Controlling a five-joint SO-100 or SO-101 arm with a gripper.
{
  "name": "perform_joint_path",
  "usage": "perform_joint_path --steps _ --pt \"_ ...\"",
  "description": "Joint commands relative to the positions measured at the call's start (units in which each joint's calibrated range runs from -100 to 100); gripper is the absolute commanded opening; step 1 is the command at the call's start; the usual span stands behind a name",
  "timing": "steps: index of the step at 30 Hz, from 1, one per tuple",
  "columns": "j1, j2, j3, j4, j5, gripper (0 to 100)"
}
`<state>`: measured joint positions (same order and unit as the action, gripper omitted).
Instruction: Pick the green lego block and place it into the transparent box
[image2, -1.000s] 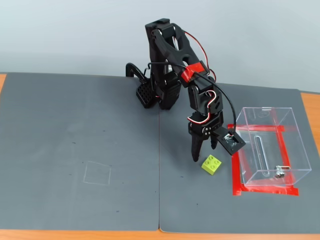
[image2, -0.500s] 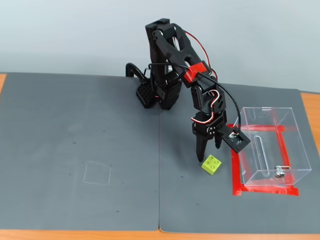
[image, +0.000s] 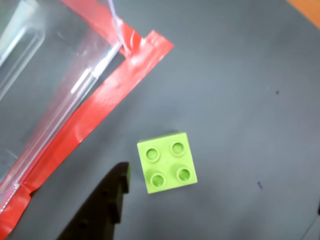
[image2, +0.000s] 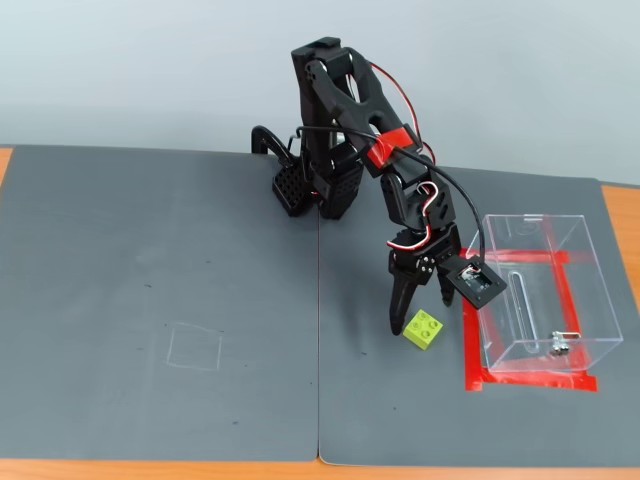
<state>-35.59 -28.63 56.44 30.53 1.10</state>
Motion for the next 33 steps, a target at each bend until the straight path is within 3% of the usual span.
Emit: perform_joint_path --steps 1,33 --pt "0.3 -0.2 0.1 -1.7 -0.1 42" --pt "0.6 16.9 -6.6 -2.6 1.2 42"
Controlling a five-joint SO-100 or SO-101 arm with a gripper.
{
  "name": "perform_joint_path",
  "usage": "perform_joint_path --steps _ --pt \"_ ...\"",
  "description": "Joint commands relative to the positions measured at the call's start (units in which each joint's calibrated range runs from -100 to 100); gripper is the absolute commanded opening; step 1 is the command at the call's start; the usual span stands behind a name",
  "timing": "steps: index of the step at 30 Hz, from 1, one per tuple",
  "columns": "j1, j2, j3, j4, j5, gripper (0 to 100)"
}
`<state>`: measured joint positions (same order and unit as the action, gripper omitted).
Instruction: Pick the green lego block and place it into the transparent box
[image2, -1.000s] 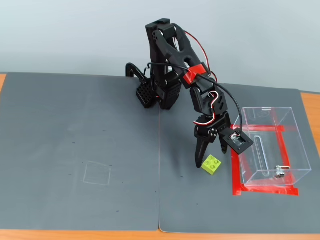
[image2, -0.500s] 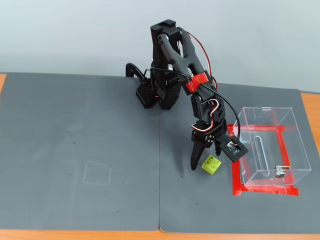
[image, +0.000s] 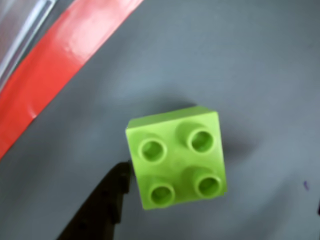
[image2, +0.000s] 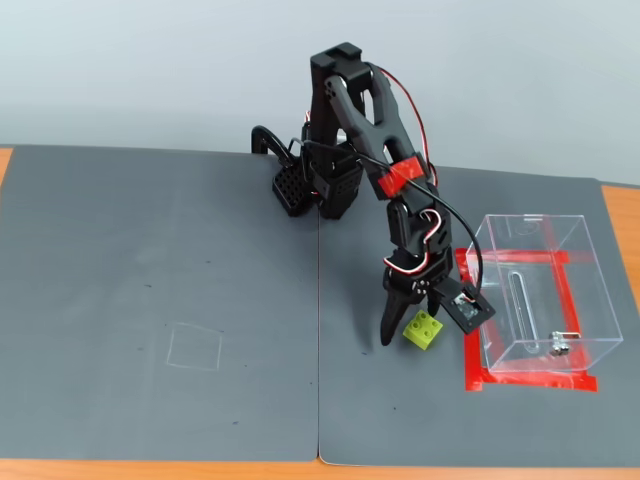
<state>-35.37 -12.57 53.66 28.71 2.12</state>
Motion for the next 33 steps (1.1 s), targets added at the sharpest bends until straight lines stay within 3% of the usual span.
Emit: perform_joint_path --steps 1,9,19,33 --pt "0.3 1.4 -4.2 -0.8 0.1 42" --pt "0.0 5.0 -4.9 -4.2 -0.2 41" --pt "0.3 6.1 -4.9 -4.2 -0.1 32" --pt "0.6 5.7 -4.7 -4.2 -0.1 11"
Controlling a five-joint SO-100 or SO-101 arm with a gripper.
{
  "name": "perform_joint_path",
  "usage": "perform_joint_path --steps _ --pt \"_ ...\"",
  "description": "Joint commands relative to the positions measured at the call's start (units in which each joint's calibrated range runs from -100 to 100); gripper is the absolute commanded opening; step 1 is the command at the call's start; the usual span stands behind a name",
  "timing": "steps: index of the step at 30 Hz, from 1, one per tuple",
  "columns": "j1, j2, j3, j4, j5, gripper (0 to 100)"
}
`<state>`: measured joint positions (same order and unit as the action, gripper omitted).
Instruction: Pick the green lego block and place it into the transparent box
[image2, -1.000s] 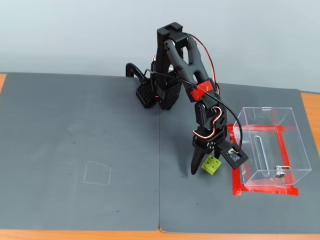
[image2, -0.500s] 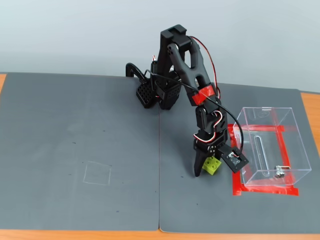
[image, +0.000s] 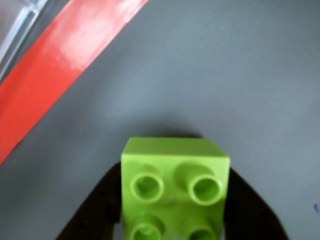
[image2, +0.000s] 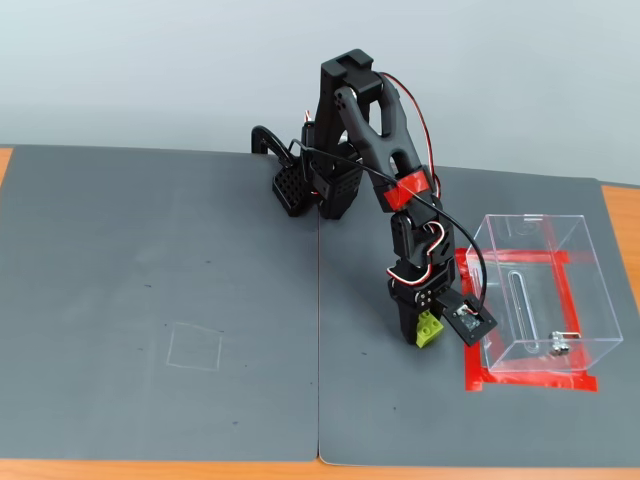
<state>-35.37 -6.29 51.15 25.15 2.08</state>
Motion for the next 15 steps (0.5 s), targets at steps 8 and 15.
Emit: perform_joint_path --steps 8,15 --pt "0.5 -4.5 -2.5 0.1 -0.2 12" --pt "1.2 -12.3 -2.0 0.1 0.3 12"
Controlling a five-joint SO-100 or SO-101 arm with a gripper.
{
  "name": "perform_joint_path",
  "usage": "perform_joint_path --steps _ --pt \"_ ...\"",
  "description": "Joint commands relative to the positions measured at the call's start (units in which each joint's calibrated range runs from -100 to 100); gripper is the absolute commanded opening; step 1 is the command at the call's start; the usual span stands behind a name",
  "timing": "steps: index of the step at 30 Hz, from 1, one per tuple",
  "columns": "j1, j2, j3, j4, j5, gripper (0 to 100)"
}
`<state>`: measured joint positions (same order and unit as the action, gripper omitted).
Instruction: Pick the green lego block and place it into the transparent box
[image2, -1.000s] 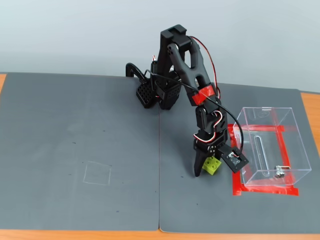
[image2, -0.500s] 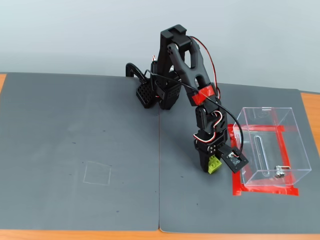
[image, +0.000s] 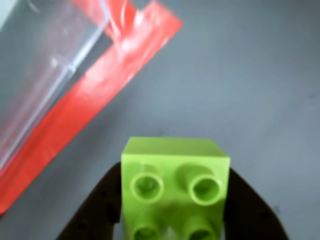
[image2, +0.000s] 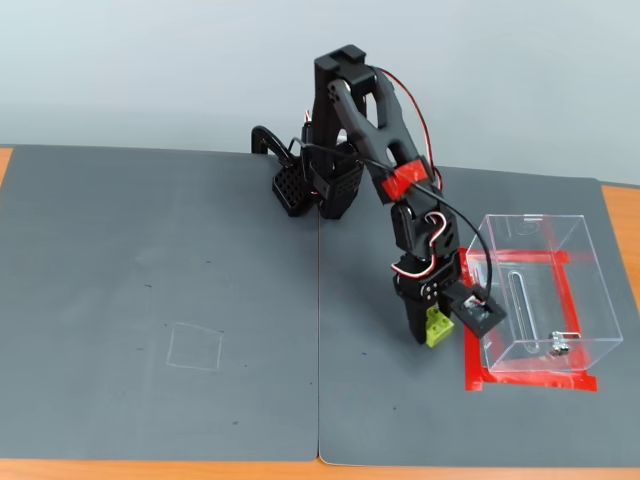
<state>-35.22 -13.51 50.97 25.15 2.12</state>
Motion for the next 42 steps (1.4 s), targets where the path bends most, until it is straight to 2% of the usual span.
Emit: perform_joint_path --steps 1,22,31,42 --pt "1.1 -5.9 -1.8 0.1 0.0 12" --pt "0.9 -21.0 -3.2 0.2 -0.2 11" --pt "0.1 -23.5 -14.8 13.0 0.0 11" --pt "-3.8 -23.4 -17.9 13.0 0.1 11"
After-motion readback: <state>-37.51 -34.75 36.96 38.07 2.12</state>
